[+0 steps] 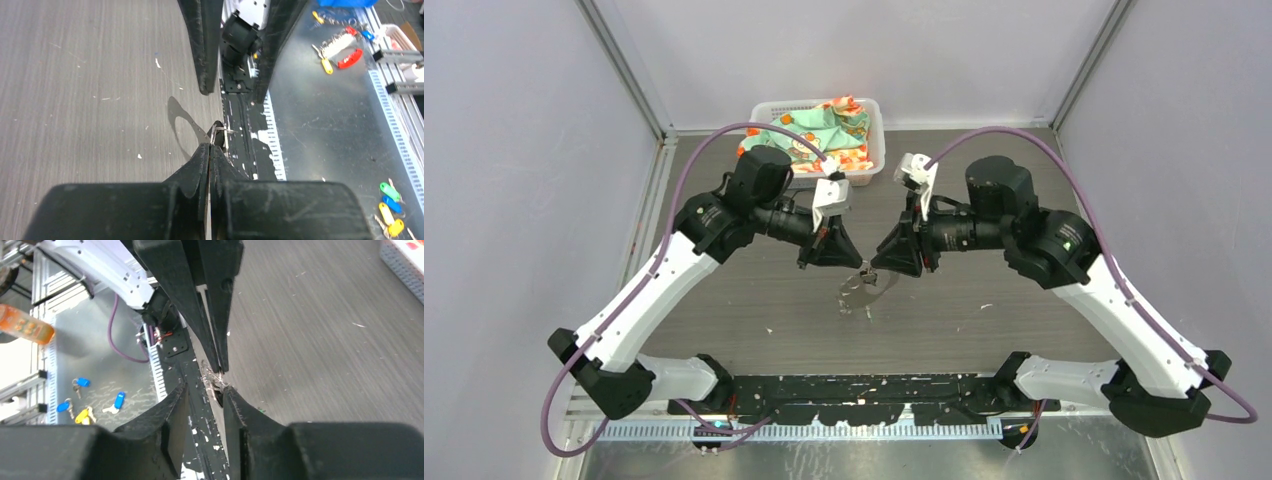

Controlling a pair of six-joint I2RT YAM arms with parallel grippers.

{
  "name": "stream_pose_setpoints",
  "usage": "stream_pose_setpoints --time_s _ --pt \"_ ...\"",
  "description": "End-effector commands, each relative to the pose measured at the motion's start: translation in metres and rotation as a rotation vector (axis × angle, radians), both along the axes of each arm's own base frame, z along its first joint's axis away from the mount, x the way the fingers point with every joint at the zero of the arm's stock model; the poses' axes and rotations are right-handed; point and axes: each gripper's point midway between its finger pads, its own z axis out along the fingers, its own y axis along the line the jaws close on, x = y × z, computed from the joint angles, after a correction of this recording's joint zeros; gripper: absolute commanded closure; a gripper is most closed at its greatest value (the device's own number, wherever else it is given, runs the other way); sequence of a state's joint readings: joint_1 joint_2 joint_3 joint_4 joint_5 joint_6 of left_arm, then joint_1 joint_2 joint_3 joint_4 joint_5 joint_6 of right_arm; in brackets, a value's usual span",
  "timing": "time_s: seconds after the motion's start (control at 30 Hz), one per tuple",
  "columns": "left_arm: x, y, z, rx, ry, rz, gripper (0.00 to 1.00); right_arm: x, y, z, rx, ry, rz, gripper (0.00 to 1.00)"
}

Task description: Put the keys on the keyring

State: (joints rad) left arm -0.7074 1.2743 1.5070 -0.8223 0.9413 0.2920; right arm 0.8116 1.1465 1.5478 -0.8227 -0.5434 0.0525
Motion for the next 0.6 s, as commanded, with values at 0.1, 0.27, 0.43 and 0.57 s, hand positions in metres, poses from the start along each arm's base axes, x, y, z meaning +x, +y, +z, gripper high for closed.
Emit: stream_pose_setpoints --time_s 0.1,0.27,0.43,0.57 --pt "0.024 -0.003 0.048 -0.179 -0.055 0.159 1.00 0.019 -0.019 0.019 0.138 -0.060 -0.213 0.43" --pt "0.035 -0.006 0.067 -0.270 -0.027 0.236 1.00 0.019 -0.021 0.013 0.173 -0.030 -0.254 0.41" --pt "0.033 -0.009 0.079 -0.335 0.023 0.229 1.00 0.023 -0.019 0.011 0.224 -0.009 -0.284 0.44" --pt "0.027 -0.010 0.084 -0.358 0.032 0.201 1.00 0.027 -0.017 0.015 0.269 -0.019 -0.302 0.48"
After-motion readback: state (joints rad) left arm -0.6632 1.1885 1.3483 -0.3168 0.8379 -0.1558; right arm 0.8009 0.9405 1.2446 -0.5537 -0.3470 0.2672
